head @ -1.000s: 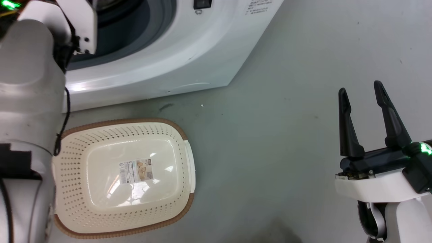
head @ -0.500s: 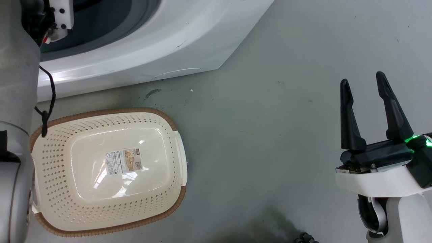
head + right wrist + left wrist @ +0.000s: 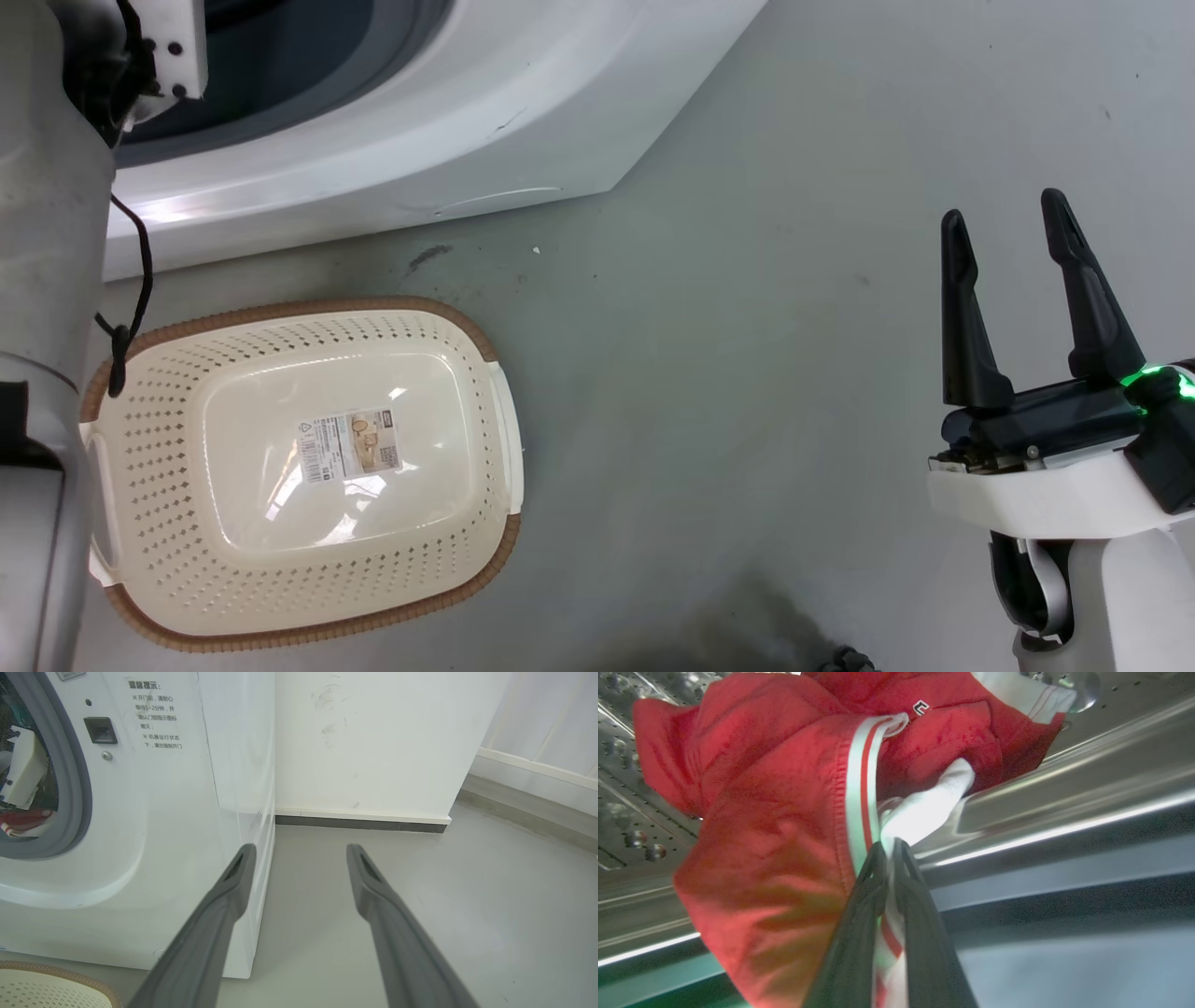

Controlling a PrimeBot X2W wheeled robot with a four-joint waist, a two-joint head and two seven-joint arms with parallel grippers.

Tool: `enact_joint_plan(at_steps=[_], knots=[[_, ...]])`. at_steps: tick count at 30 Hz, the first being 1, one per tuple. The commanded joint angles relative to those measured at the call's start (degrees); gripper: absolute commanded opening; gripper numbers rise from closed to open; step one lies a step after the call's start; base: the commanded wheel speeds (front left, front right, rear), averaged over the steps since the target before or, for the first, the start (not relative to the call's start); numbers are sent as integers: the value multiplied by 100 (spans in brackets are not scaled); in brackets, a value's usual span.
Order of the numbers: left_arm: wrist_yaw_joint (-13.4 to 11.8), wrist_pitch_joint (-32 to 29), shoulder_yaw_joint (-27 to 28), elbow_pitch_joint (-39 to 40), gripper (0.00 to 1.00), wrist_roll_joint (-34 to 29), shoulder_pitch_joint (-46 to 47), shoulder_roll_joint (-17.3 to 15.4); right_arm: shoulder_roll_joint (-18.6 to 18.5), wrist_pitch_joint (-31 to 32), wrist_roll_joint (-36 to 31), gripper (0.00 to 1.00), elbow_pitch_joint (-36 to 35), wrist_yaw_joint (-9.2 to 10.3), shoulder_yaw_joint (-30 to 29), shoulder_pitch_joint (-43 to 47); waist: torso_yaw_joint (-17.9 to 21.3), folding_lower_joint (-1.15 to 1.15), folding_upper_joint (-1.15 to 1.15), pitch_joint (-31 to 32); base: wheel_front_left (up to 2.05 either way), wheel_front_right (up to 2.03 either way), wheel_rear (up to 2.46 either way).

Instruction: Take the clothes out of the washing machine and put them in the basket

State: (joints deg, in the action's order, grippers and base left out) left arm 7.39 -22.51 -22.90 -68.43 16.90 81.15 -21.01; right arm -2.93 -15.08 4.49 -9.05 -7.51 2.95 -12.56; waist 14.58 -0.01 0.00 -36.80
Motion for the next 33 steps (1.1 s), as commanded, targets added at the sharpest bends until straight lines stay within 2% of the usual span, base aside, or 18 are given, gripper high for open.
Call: enact_joint_plan(at_steps=[1,9,24,33], knots=[[5,49,-44,-7,0,29,-168,-3,9,-14,-43,100,10,4,4,-5,-31,1,0,72,0,0,0],[4,1083,-299,244,0,335,-667,79,9,-14,-181,100,81,4,11,195,-239,1,0,631,0,0,0],[5,3019,-830,643,0,1087,-2332,284,8,-14,-501,100,217,4,52,792,-782,1,0,1810,0,0,0],[5,3705,-990,912,0,1218,-3280,394,7,-14,-582,100,324,4,2,1155,-1037,1,0,2480,0,0,0]])
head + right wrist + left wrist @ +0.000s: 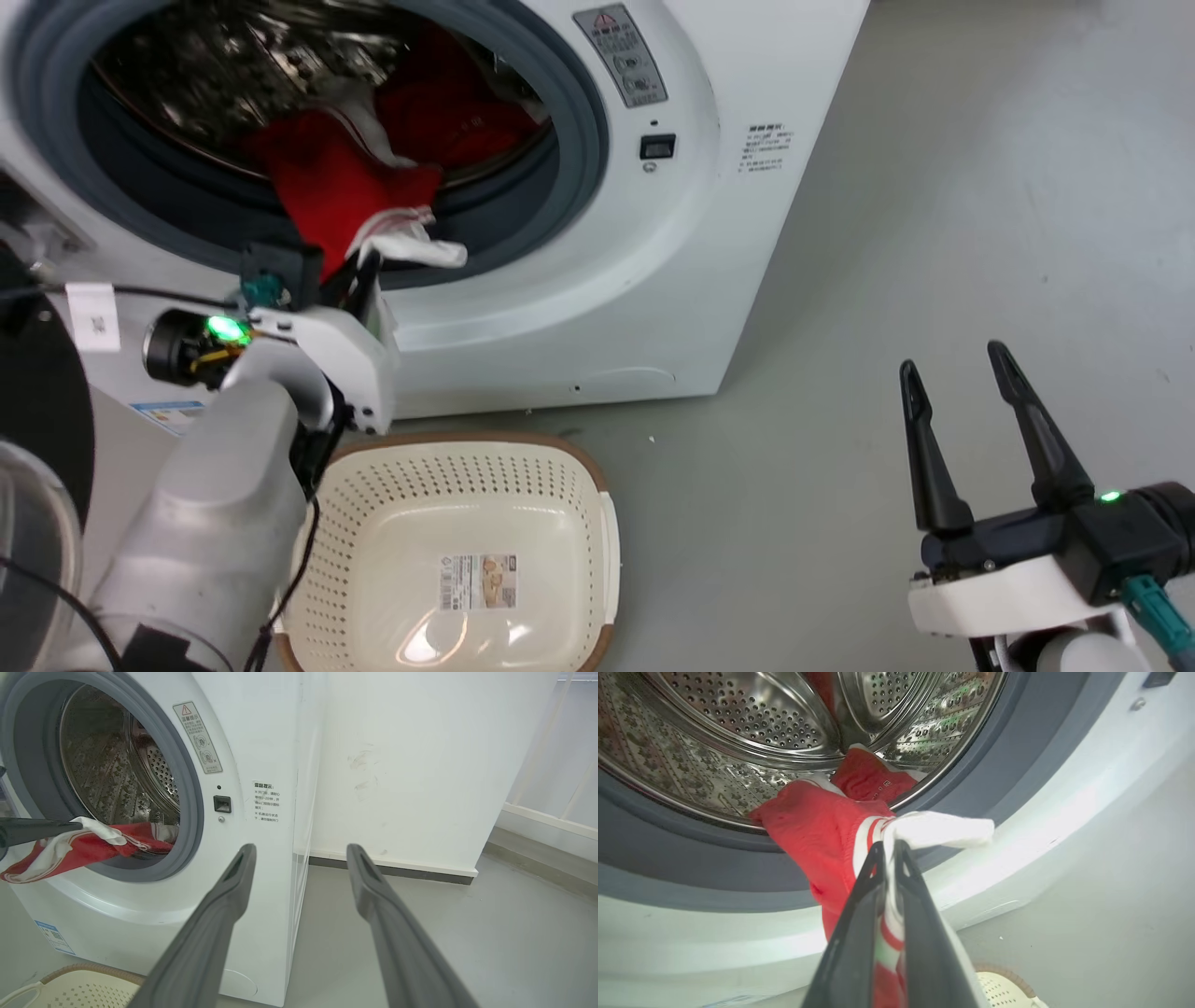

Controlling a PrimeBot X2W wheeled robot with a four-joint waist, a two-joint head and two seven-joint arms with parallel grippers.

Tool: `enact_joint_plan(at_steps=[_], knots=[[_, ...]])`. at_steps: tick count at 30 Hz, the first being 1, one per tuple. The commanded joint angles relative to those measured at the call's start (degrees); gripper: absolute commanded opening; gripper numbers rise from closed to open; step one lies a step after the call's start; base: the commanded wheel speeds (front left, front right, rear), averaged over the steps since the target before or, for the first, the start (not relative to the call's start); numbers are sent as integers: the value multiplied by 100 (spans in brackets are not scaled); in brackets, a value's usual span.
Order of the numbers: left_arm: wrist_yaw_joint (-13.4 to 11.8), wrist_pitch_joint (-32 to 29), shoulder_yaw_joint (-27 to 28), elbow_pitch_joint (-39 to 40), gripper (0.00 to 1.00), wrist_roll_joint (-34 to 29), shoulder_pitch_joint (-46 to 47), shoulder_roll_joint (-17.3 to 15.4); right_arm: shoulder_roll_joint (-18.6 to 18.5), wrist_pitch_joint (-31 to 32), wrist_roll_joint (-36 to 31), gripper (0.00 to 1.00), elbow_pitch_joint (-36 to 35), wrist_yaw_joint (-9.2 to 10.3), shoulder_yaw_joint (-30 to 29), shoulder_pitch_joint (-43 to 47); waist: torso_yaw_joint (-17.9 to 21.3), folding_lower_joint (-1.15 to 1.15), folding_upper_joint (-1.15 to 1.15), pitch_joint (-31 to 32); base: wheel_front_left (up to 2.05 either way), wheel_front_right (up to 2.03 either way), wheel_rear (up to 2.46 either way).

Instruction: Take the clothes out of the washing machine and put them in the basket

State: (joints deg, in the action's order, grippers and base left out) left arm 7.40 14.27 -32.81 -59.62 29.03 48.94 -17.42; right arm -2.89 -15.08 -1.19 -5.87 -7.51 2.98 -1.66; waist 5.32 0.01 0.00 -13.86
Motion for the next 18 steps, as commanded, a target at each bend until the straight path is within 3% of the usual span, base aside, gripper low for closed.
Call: enact_joint_plan(at_steps=[1,18], knots=[[4,57,16,96,0,31,-184,56,4,-14,-25,100,18,4,-6,112,-138,-1,0,277,0,0,0],[-300,100,-93,2108,0,-202,-2548,-62,4,-14,-51,100,132,4,18,868,-397,-1,0,1330,0,0,0]])
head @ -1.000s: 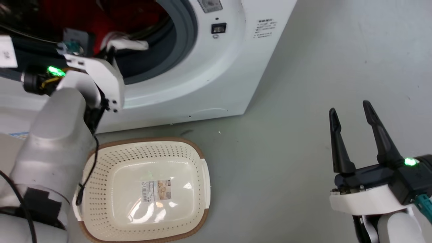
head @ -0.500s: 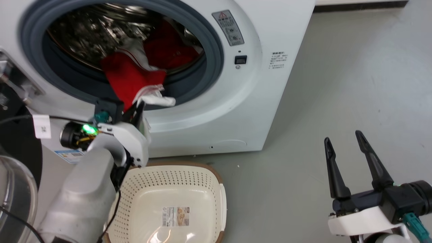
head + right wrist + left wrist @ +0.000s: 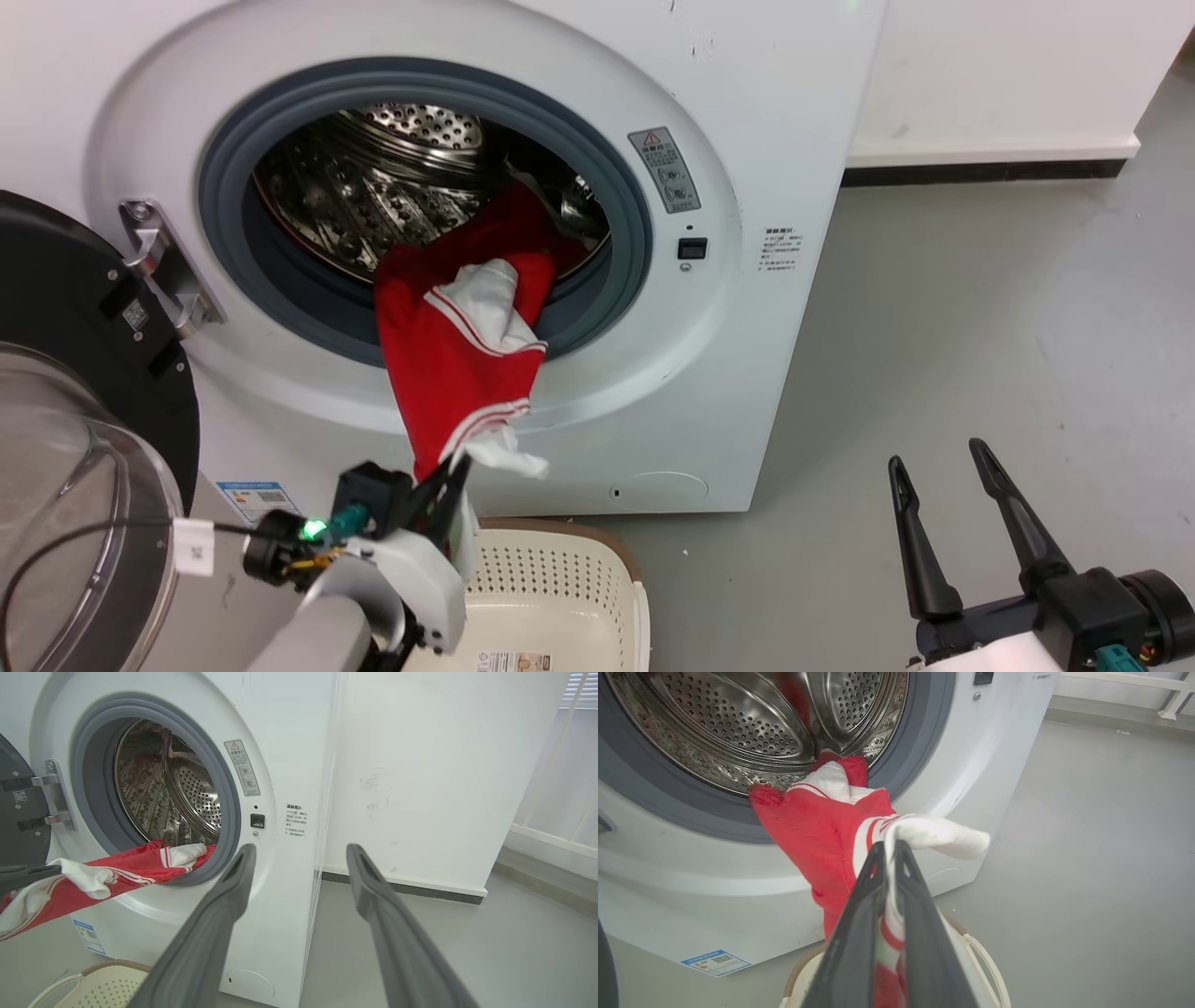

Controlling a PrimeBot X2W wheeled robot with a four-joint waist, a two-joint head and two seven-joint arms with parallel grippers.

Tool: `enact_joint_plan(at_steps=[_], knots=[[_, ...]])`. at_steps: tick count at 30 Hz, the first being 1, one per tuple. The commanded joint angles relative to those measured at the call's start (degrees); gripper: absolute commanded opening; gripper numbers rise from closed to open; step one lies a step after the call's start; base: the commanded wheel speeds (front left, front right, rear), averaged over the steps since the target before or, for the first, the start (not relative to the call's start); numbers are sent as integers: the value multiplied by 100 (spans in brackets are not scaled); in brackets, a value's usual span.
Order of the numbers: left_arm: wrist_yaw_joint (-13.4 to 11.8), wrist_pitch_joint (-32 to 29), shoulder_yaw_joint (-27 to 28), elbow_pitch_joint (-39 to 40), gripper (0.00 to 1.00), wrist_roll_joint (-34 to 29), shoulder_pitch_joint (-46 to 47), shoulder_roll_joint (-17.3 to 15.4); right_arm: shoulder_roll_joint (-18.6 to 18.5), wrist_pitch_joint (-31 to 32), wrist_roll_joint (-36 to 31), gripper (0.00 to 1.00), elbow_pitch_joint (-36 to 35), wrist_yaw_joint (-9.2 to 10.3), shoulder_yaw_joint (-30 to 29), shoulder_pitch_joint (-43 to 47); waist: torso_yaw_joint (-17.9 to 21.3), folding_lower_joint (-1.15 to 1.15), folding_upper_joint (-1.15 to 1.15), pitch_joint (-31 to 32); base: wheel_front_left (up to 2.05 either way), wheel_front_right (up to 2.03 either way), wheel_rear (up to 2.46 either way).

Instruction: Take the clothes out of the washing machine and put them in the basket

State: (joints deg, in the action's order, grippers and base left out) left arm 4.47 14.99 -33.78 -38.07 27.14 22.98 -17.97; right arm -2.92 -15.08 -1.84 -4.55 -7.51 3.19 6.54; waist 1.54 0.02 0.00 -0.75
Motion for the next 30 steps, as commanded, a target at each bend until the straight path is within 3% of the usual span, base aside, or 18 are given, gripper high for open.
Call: enact_joint_plan(at_steps=[1,12,19,30], knots=[[-25,25,-25,54,0,8,-88,-8,7,-14,14,100,-2,4,-2,79,-23,-2,0,40,0,0,0],[-139,-244,-272,494,0,217,-1152,68,7,-14,10,100,-19,4,32,122,50,-2,0,24,0,0,0],[-123,-228,-331,-158,0,317,-1228,241,7,-14,-4,100,-75,4,69,-149,255,-2,0,-458,0,0,0],[91,-37,-214,-1679,0,461,-406,651,9,-14,53,100,-174,4,15,-795,559,-2,0,-1562,0,0,0]])
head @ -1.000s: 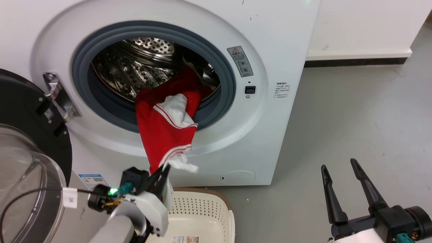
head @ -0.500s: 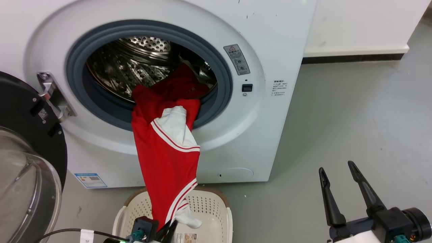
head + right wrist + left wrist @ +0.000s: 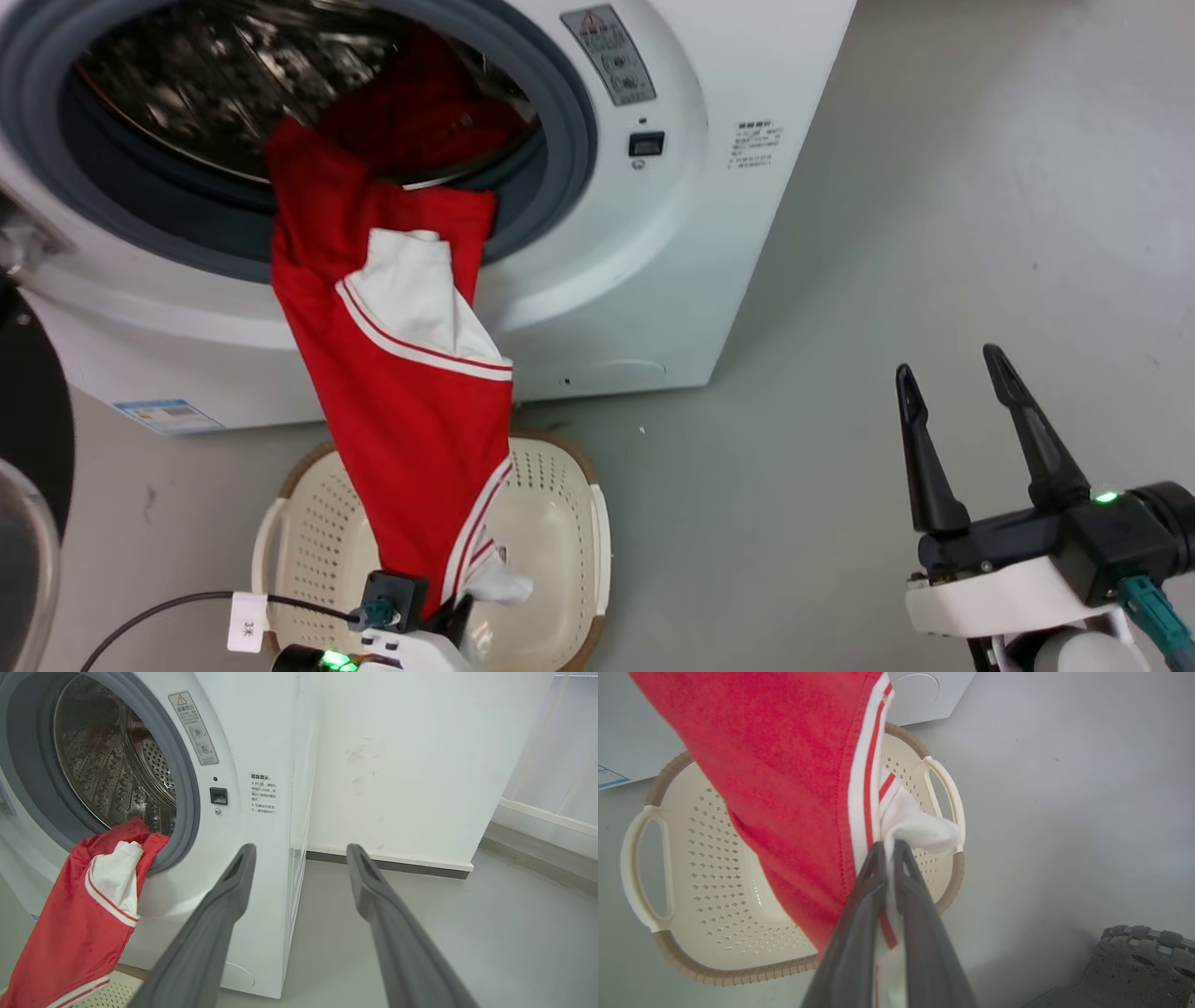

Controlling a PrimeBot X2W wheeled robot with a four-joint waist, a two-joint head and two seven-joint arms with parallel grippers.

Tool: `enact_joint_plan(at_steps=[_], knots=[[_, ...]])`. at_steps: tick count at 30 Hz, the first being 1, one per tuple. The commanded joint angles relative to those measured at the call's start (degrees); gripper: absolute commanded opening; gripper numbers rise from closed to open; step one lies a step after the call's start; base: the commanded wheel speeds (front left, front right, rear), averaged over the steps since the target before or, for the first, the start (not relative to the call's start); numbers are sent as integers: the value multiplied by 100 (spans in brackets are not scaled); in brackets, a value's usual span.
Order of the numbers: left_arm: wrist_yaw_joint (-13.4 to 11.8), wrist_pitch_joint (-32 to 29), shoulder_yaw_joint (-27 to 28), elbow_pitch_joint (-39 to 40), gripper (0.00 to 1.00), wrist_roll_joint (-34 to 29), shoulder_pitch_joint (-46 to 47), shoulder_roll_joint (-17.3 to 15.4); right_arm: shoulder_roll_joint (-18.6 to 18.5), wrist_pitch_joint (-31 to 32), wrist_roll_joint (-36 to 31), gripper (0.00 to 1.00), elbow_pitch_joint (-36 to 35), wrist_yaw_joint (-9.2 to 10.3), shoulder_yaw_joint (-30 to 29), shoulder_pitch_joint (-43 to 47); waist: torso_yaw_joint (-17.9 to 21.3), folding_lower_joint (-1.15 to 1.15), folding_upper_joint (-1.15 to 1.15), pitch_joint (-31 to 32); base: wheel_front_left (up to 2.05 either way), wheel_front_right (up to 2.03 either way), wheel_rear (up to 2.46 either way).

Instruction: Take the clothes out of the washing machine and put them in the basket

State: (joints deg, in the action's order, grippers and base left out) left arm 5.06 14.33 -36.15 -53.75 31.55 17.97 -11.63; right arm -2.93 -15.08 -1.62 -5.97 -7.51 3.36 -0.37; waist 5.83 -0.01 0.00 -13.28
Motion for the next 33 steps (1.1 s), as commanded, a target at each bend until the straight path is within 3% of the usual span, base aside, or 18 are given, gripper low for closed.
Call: enact_joint_plan(at_steps=[1,13,26,27,28,33], knots=[[44,40,14,-251,0,18,177,52,9,-14,42,100,-39,4,-3,-158,154,1,0,-396,0,0,0],[139,84,300,-1538,0,310,1122,316,9,-14,131,100,-149,4,-38,-727,283,1,0,-1284,0,0,0],[-15,-78,402,-1957,0,437,1693,282,9,-14,235,100,-211,4,-3,-1076,361,1,0,-1779,0,0,0],[-42,-100,393,-1965,12,429,1727,276,9,-14,240,100,-211,4,1,-1086,366,1,0,-1786,0,0,0],[-87,-101,363,-1970,97,386,1766,265,9,-14,244,100,-208,4,5,-1092,369,1,0,-1787,0,0,0],[-98,-138,325,-1990,100,407,1739,275,9,-14,256,100,-160,4,8,-1021,361,1,0,-1669,0,0,0]])
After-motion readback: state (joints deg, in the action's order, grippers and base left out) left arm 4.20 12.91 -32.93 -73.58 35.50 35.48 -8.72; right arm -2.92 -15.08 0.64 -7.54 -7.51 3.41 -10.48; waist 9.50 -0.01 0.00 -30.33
